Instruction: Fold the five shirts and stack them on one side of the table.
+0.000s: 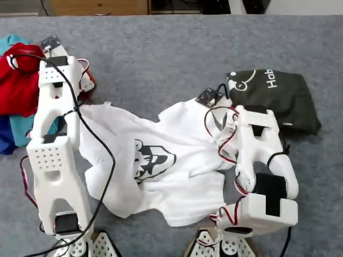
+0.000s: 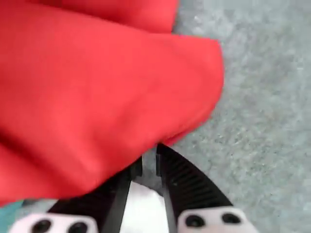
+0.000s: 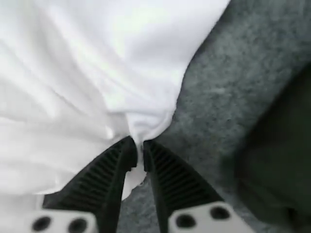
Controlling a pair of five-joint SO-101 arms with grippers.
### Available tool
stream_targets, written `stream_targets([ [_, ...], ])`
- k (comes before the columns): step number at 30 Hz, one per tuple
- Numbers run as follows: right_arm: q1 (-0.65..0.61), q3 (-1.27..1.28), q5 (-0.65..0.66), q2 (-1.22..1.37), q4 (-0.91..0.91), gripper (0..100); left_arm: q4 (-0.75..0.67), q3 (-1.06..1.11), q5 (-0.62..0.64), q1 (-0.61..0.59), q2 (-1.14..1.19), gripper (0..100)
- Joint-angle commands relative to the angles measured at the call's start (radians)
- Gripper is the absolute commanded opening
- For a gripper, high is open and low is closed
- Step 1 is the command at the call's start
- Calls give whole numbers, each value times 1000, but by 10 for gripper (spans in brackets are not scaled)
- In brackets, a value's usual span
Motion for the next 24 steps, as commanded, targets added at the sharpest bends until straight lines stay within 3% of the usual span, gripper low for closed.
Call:
stream_targets([
  [1, 12, 2, -14, -7, -15, 2, 107, -146, 58, 29, 30, 72],
  [5, 12, 2, -11, -7, -17, 2, 275, -298, 69, 68, 76, 71],
  [9, 12, 2, -11, -7, -17, 2, 344, -460, 68, 26, 94, 71],
  [18, 12, 2, -11, -7, -17, 2, 83, -523, 71, -163, 360, 71],
  [24, 12, 4, -12, -7, -17, 2, 106, -694, 74, -252, 367, 71],
])
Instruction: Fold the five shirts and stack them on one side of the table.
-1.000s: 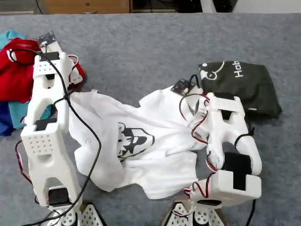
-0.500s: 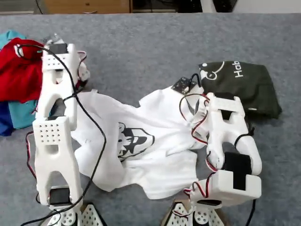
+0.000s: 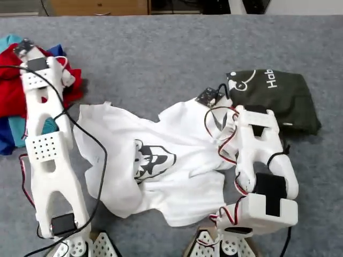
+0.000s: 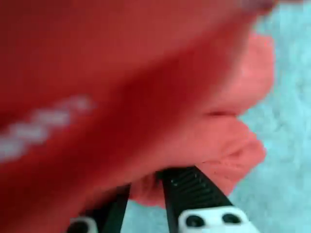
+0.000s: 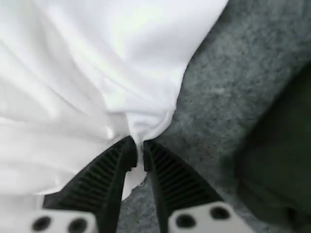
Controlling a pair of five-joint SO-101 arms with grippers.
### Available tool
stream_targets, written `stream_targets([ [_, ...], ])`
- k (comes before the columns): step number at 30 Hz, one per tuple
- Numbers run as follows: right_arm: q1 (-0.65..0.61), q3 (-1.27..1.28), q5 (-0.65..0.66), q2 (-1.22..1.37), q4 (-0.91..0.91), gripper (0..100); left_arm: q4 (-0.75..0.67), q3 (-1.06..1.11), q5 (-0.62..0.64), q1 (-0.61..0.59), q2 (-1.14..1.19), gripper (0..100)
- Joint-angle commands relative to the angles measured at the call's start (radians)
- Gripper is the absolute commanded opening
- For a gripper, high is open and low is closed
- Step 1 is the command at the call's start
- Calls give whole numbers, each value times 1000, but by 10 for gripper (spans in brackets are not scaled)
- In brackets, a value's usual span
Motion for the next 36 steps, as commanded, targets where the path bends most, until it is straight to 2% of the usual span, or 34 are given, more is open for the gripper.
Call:
stream_targets([
  [1, 12, 2, -12, -7, -17, 2, -11, -107, 11, -100, -19, 71],
  [4, 12, 2, -11, -7, -17, 2, -15, -187, 68, -153, -12, 72],
  [7, 12, 2, -9, -7, -17, 2, 29, -226, 71, -152, -10, 72],
  [11, 12, 2, -9, -7, -17, 2, 124, -244, 69, -75, -21, 72],
  [16, 12, 4, -14, -7, -17, 2, 330, -439, 69, 57, -22, 72],
  [19, 8, 8, -15, -7, -26, 2, 379, -419, 74, 124, -65, 69],
  [25, 10, 12, -15, -10, -29, 2, 381, -361, 69, 199, -113, 67],
  [29, 10, 12, -15, -10, -29, 2, 382, -173, 25, 265, -214, 67],
  [33, 10, 12, -14, -10, -29, 2, 381, 236, 6, 330, -409, 16],
  [36, 12, 12, -14, -10, -29, 2, 330, 493, 3, 319, -535, 18],
])
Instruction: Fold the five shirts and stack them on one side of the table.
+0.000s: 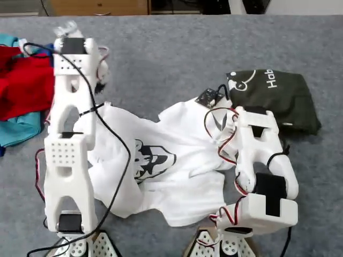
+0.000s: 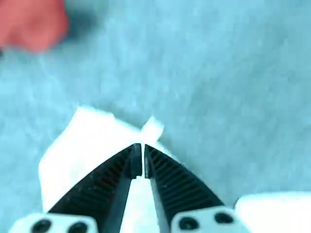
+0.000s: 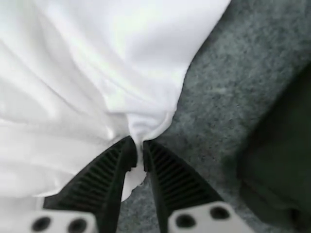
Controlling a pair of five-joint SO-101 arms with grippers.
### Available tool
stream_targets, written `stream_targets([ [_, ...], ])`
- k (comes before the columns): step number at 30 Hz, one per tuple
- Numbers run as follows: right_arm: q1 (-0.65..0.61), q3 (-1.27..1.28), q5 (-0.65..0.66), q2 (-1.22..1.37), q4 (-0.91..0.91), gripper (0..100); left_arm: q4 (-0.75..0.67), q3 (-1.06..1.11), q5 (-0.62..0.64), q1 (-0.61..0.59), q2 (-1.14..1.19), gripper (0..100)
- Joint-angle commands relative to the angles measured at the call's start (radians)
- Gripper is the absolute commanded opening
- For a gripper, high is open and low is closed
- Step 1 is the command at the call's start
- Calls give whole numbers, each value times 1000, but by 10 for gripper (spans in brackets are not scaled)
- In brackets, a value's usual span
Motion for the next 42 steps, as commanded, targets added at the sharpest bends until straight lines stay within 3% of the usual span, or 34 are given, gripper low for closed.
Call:
stream_targets([
  [1, 12, -1, -11, -10, -17, 2, -58, 328, -9, -15, -196, 19],
  [7, 12, -2, -11, -8, -17, 2, -198, 750, -17, 8, -292, 19],
  [12, 12, -2, -11, -8, -17, 2, -397, 1092, -132, -23, -400, 19],
  [17, 12, -2, -11, -8, -17, 2, -463, 1330, -255, -112, -644, 19],
  [27, 12, -2, -11, -8, -17, 2, -647, 1852, -414, -118, -1006, 19],
  [32, 12, -2, -11, -8, -17, 2, -643, 1878, -419, -141, -1023, 19],
  [36, 12, -2, -11, -8, -17, 2, -598, 1695, -405, -173, -1023, 19],
  [42, 12, -2, -11, -8, -17, 2, -572, 1366, -238, -32, -1006, 20],
])
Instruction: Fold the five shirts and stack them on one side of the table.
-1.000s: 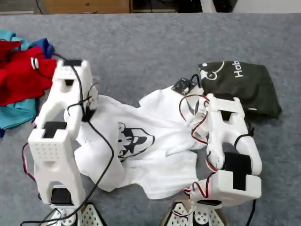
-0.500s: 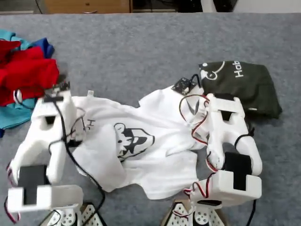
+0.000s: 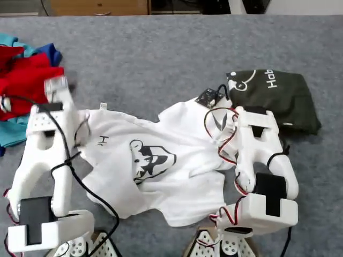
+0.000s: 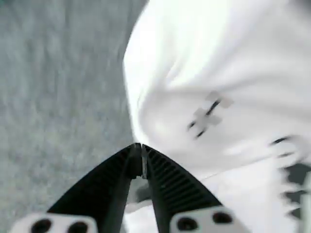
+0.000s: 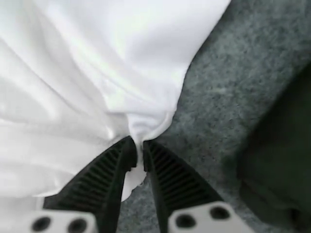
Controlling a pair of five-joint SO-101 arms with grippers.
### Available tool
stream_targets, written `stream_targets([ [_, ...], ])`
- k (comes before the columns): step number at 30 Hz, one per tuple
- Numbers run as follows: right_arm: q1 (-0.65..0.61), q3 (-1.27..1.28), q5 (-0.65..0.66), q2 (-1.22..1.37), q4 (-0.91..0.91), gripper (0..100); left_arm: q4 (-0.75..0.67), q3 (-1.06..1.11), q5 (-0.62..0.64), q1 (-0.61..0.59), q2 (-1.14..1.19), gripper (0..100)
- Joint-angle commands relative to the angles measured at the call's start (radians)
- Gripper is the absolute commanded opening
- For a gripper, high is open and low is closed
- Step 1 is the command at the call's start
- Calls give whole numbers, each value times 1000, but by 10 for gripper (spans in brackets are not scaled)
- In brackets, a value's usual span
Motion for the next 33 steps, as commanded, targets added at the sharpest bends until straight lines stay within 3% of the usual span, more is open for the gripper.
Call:
stream_targets([
  [1, 12, -2, -11, -8, -17, 2, -60, -164, 86, 118, -7, 20],
  [7, 12, -2, -11, -8, -17, 2, -262, -112, 118, 221, 222, 19],
  [11, 12, -2, -11, -8, -17, 2, -224, -121, 130, 172, 384, 19],
  [15, 12, -2, -11, -8, -17, 2, -121, -117, 129, 130, 398, 19],
  [21, 12, -2, -11, -8, -17, 2, -49, 51, 94, 164, 251, 19],
  [27, 12, -2, -9, -8, -17, 2, -215, 342, 40, 198, 16, 19],
  [30, 12, -2, -9, -8, -17, 2, -219, 319, 44, 143, -47, 19],
  [33, 12, -2, -9, -8, -17, 2, -130, 183, 44, 86, -81, 21],
])
